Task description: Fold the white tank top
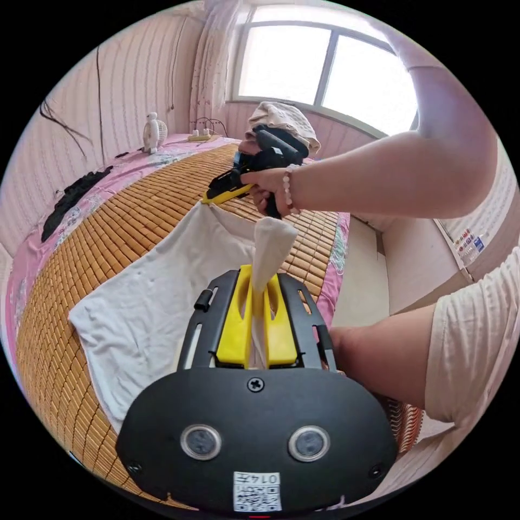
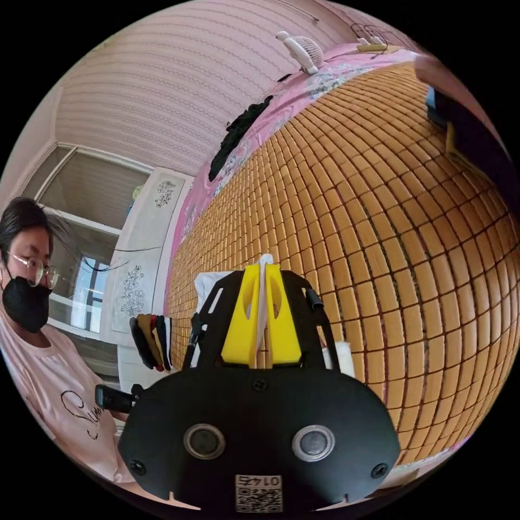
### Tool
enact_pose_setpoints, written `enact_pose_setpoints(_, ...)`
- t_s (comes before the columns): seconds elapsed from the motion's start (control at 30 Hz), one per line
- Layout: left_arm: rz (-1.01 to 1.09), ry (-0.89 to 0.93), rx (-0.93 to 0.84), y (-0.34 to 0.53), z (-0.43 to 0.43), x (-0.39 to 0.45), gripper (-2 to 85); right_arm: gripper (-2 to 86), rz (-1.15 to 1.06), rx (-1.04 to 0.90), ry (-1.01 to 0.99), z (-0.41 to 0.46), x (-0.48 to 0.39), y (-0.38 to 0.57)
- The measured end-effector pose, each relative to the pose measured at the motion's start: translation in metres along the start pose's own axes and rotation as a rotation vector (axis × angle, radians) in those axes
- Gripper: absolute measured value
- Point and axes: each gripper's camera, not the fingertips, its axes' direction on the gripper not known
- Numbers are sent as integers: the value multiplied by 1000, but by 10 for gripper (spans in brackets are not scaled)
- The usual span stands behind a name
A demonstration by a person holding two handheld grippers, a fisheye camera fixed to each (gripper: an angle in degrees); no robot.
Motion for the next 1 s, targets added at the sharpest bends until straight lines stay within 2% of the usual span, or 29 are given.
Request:
enact_pose_setpoints(0.13, -95, -48, 51, 18, -40, -17, -6, 11, -182, -15, 10, 3, -69, -23)
enact_pose_setpoints(0.2, -217, -89, 71, 41, -69, -39, -6, 12, -256, -53, 0, 24, -104, -33)
enact_pose_setpoints(0.27, -318, -104, 72, 61, -90, -59, -5, 17, -373, -131, -21, 71, -158, -41)
enact_pose_setpoints(0.43, -582, -175, 40, 133, -133, -113, 6, 46, -486, -249, -30, 200, -239, -34)
enact_pose_setpoints(0.57, -798, -239, -29, 214, -138, -155, 26, 53, -518, -379, 151, 295, -265, -18)
enact_pose_setpoints(0.67, -909, -118, -95, 265, -136, -177, 38, 60, -605, -380, 155, 316, -286, -10)
enact_pose_setpoints(0.77, -913, -167, -127, 291, -152, -177, 44, 77, -695, -382, 230, 333, -303, -6)
enact_pose_setpoints(0.9, -1015, -214, -216, 328, -169, -183, 49, 106, -795, -422, 315, 364, -318, -4)
enact_pose_setpoints(1.0, -1055, -266, -158, 343, -189, -188, 67, 127, -844, -468, 356, 394, -325, -1)
